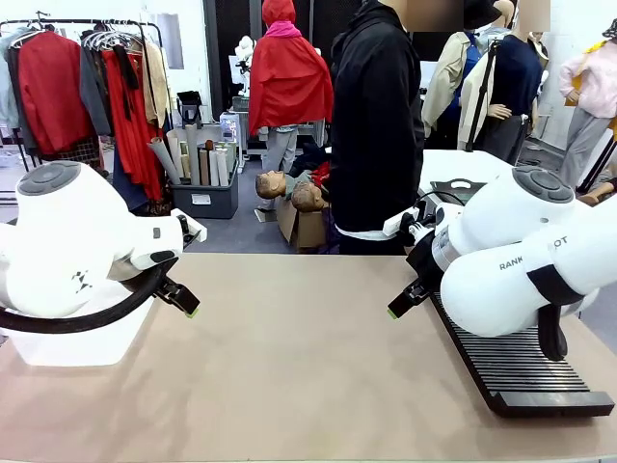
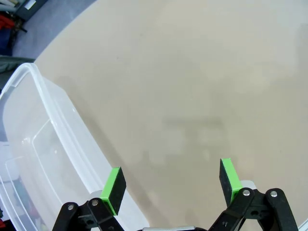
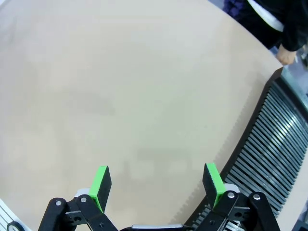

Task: Sort PCBs into racks and boxes based on the side picked up.
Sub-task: Pick up the Blank PCB handed by the Human.

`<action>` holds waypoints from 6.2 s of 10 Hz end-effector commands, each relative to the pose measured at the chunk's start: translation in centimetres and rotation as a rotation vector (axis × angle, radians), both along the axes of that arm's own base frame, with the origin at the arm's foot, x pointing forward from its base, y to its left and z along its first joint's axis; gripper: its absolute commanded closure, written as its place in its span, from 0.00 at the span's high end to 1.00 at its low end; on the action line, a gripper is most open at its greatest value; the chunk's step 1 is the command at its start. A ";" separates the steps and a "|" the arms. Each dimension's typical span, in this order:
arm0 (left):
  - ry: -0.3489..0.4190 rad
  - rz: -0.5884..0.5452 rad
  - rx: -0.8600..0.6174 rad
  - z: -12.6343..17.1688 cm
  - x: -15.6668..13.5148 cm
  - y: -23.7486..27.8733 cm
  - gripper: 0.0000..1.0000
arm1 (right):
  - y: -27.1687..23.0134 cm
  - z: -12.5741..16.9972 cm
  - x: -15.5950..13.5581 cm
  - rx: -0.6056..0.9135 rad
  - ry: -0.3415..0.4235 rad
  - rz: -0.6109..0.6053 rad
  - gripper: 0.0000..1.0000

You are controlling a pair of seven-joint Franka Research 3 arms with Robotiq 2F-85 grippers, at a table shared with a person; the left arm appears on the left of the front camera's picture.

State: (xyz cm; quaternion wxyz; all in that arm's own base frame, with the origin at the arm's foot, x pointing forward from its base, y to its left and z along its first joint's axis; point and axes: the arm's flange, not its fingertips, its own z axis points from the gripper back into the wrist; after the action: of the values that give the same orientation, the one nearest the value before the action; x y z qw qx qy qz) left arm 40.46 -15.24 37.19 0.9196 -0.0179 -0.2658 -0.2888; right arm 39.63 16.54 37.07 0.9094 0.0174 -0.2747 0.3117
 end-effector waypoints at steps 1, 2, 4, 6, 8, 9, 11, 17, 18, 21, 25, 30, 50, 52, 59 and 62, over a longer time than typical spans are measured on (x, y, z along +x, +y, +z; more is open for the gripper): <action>0.062 -0.021 -0.043 1.7 2.0 0.7 1.00 | -2.1 1.1 1.2 0.063 0.018 0.015 1.00; 0.097 -0.069 -0.073 2.7 3.3 1.0 1.00 | -3.2 1.9 2.0 0.073 0.019 0.015 1.00; 0.140 -0.125 -0.116 5.3 6.0 1.9 1.00 | -5.1 3.1 4.0 0.117 0.031 0.068 1.00; 0.208 -0.109 -0.155 7.3 9.2 4.0 1.00 | -8.4 4.1 5.9 0.236 0.030 0.104 1.00; 0.265 -0.127 -0.258 9.3 11.0 6.6 1.00 | -10.9 5.2 6.6 0.386 0.055 0.128 1.00; 0.270 -0.111 -0.299 10.5 11.6 8.3 1.00 | -12.1 5.6 6.9 0.420 0.049 0.111 1.00; 0.264 -0.058 -0.380 12.4 12.0 12.1 1.00 | -14.6 6.3 7.3 0.530 0.055 0.118 1.00; 0.069 0.015 -0.620 11.5 10.5 23.0 1.00 | -20.9 10.5 6.9 0.648 0.149 0.151 1.00; 0.064 0.024 -0.637 11.4 10.2 23.7 1.00 | -21.6 11.1 7.0 0.682 0.182 0.144 1.00; 0.065 0.025 -0.655 10.7 10.3 24.8 1.00 | -23.5 11.7 6.9 0.809 0.280 0.143 1.00; 0.032 0.025 -0.734 10.7 9.1 28.3 1.00 | -25.7 11.7 5.3 0.888 0.282 0.094 1.00; 0.035 -0.005 -0.724 10.1 9.2 28.7 1.00 | -26.5 11.7 4.2 0.920 0.263 0.089 1.00; 0.060 0.024 -0.708 10.3 9.0 28.6 1.00 | -26.9 11.5 4.6 0.884 0.276 0.093 1.00; 0.060 0.024 -0.708 10.3 9.0 28.6 1.00 | -26.9 11.5 4.6 0.884 0.276 0.093 1.00; 0.060 0.024 -0.708 10.3 9.0 28.6 1.00 | -26.9 11.5 4.6 0.884 0.276 0.093 1.00; 0.060 0.018 -0.708 10.2 9.1 28.5 1.00 | -26.9 11.5 4.6 0.884 0.276 0.093 1.00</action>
State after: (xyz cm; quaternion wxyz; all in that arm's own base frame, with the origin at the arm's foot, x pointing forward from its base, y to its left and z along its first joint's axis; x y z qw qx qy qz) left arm 49.60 13.26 47.36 0.8664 -0.3416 -0.3222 -0.1699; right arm 44.20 -10.54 48.46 0.8278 0.4578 -0.2564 0.1984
